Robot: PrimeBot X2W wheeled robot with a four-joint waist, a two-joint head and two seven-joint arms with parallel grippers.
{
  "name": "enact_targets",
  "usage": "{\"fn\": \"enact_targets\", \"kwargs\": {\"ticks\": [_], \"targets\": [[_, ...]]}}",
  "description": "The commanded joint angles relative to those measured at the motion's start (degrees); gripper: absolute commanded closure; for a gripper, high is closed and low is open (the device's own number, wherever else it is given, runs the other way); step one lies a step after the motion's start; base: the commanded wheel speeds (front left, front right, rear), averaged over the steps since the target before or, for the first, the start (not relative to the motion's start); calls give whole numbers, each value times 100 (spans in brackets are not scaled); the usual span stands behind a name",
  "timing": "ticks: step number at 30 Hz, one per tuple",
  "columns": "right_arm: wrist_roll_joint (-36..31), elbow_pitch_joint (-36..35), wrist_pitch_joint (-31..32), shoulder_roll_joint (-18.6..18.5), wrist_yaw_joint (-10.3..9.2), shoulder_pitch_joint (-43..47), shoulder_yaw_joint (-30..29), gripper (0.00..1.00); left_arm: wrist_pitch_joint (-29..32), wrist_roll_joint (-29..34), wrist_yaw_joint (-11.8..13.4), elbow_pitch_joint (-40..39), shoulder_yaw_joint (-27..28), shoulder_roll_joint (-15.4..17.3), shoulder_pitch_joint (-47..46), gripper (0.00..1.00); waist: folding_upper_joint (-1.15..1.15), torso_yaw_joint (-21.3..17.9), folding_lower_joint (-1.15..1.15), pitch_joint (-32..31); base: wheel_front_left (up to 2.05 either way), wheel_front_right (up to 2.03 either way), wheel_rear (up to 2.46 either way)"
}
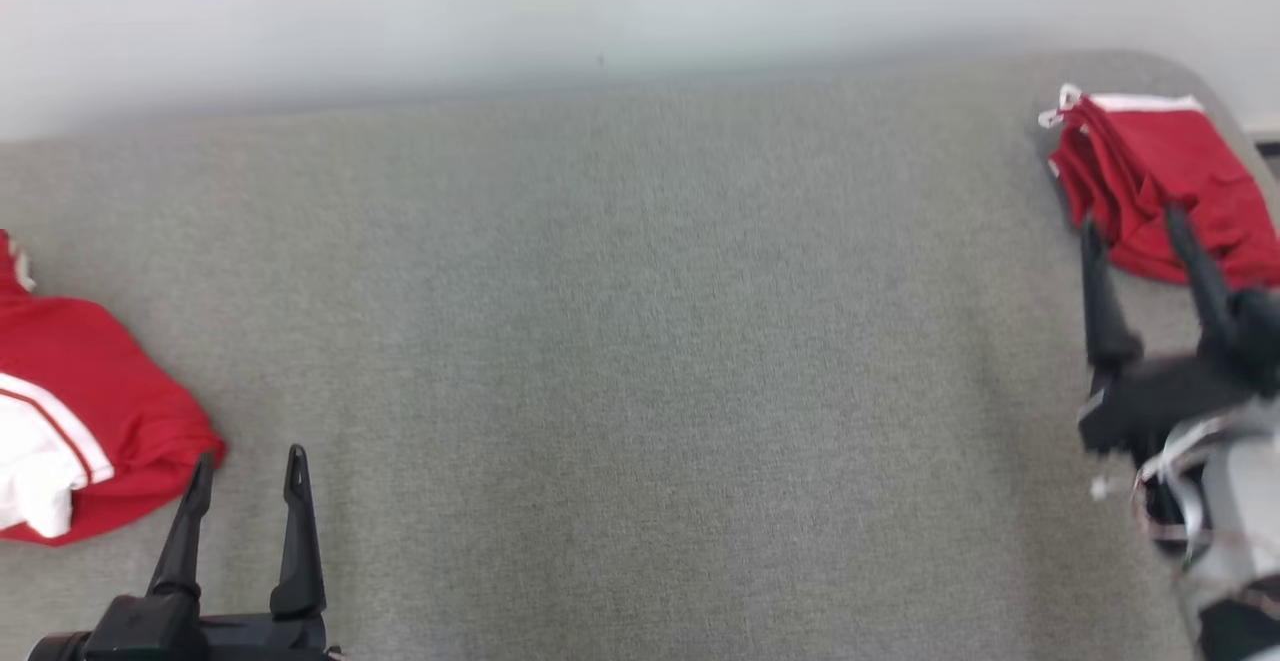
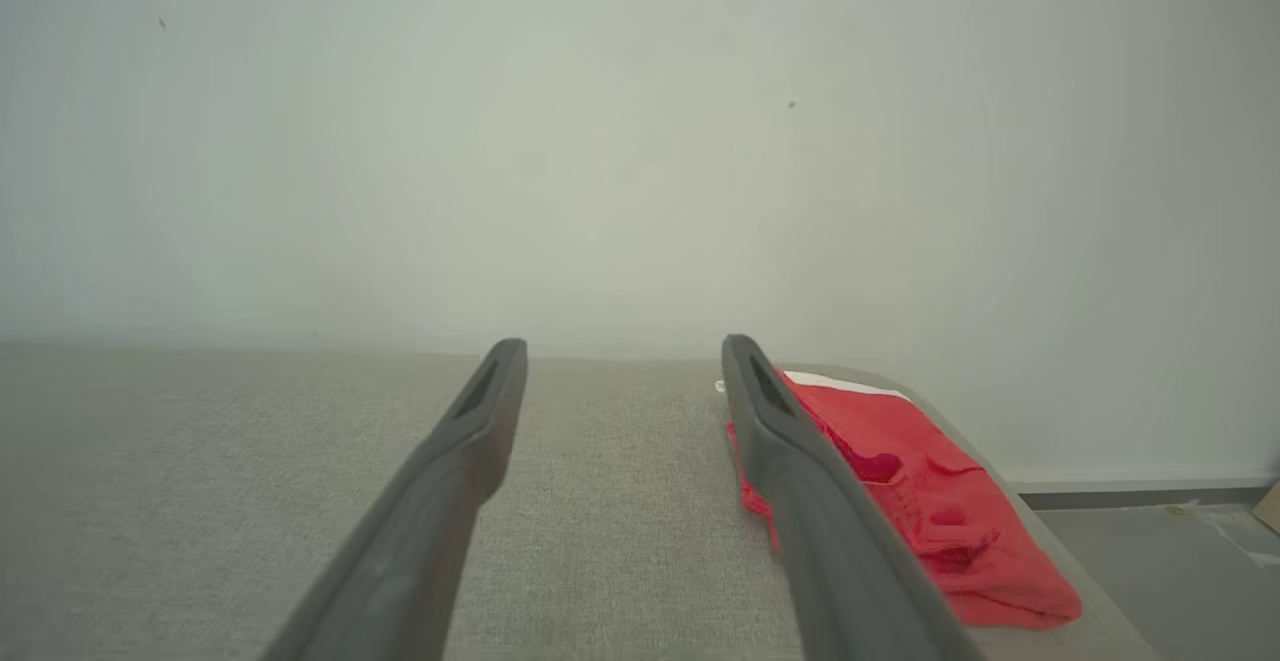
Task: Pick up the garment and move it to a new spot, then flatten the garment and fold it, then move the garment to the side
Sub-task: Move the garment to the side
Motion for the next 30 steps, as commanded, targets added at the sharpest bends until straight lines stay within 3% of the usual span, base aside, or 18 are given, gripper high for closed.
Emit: {"fn": "enact_targets", "kwargs": {"ticks": [1, 18, 30], "targets": [[-59, -105, -22, 89, -16, 219, -45, 0, -18, -10, -29, 11, 22, -28, 76, 0, 0, 88, 2, -232, 0, 0, 0], [-82, -1503, -318, 1337, -16, 2344, -278, 0, -18, 24, -49, 237, 91, -139, 242, 0, 0, 188, 2, -661, 0, 0, 0], [-185, -1890, -331, 1624, -16, 2852, -199, 0, -18, 148, -64, 411, 155, -97, 394, 0, 0, 233, 2, -799, 0, 0, 0]]}}
